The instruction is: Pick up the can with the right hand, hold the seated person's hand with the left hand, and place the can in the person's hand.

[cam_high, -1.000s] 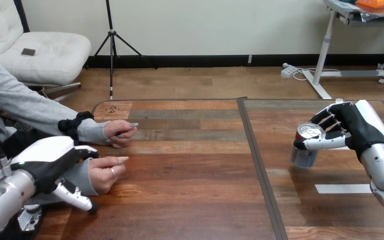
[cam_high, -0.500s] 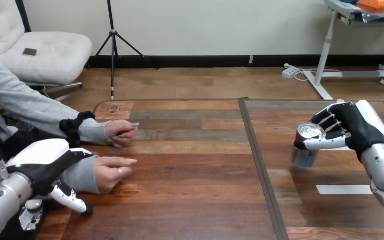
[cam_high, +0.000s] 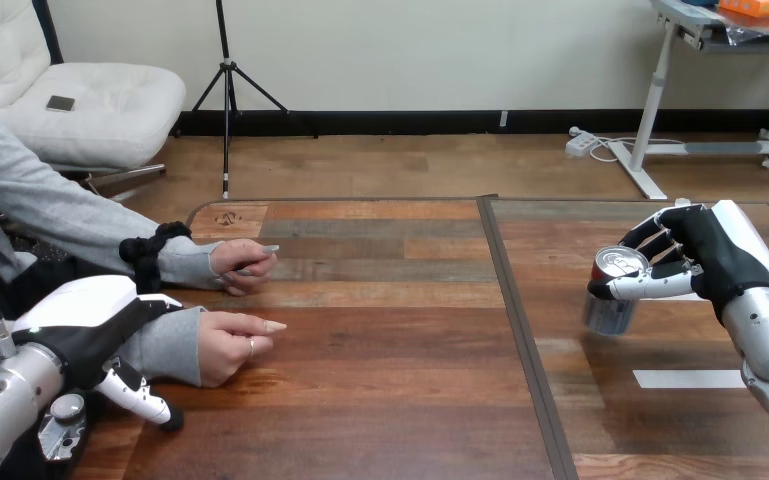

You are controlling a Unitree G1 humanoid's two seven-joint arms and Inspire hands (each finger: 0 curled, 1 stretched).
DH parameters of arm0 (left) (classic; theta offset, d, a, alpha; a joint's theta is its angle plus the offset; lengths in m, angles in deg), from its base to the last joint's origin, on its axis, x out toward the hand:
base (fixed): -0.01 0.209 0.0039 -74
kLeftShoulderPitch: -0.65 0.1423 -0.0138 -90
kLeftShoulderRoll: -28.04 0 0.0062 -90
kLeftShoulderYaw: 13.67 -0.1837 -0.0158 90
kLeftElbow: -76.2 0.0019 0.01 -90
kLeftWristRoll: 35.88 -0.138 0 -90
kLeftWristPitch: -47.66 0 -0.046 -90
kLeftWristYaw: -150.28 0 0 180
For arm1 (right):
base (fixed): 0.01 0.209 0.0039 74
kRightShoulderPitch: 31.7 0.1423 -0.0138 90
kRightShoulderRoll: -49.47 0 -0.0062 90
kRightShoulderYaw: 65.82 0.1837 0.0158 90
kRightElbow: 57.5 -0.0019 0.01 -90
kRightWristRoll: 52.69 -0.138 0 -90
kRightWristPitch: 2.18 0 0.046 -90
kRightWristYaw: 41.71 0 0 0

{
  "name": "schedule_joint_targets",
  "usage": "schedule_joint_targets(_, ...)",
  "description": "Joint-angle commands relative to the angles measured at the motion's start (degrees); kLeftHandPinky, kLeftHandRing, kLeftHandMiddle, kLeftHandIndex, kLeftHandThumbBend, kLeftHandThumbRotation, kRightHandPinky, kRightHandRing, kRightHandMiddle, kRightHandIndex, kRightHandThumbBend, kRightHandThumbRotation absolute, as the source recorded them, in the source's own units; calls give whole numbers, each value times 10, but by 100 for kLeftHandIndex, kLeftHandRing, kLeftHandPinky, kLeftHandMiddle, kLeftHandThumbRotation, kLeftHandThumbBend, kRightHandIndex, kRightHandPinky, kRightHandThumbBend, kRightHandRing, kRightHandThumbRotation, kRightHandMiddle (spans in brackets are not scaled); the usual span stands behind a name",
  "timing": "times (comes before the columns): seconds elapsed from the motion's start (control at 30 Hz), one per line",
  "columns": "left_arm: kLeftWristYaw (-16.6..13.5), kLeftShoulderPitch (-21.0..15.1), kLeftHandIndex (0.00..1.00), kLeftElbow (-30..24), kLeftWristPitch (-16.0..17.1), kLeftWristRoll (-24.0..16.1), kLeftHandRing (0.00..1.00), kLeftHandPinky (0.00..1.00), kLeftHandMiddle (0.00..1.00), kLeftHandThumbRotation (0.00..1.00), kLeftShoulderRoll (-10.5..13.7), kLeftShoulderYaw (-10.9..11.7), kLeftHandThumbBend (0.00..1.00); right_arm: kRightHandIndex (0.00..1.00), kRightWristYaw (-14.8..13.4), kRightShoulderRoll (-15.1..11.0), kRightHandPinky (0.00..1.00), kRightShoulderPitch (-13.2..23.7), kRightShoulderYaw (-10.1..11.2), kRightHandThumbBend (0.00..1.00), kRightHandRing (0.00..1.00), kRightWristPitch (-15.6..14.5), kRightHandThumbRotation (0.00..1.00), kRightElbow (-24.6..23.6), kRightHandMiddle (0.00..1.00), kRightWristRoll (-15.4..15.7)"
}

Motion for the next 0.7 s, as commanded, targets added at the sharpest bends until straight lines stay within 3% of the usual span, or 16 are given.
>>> schedule_joint_targets(0.0,-16,-40,81,10,0,0,80,74,82,21,24,-5,100,46,-6,-11,38,40,13,72,42,17,0,-28,46,-15)
schedule_joint_targets(0.37,-3,-37,80,10,4,20,78,72,81,17,24,5,97,46,-14,-9,39,42,7,73,43,7,0,-30,46,-7)
schedule_joint_targets(0.67,24,-32,77,-9,-11,49,73,64,77,4,23,12,91,46,-10,-8,39,43,11,73,43,7,0,-30,46,-11)
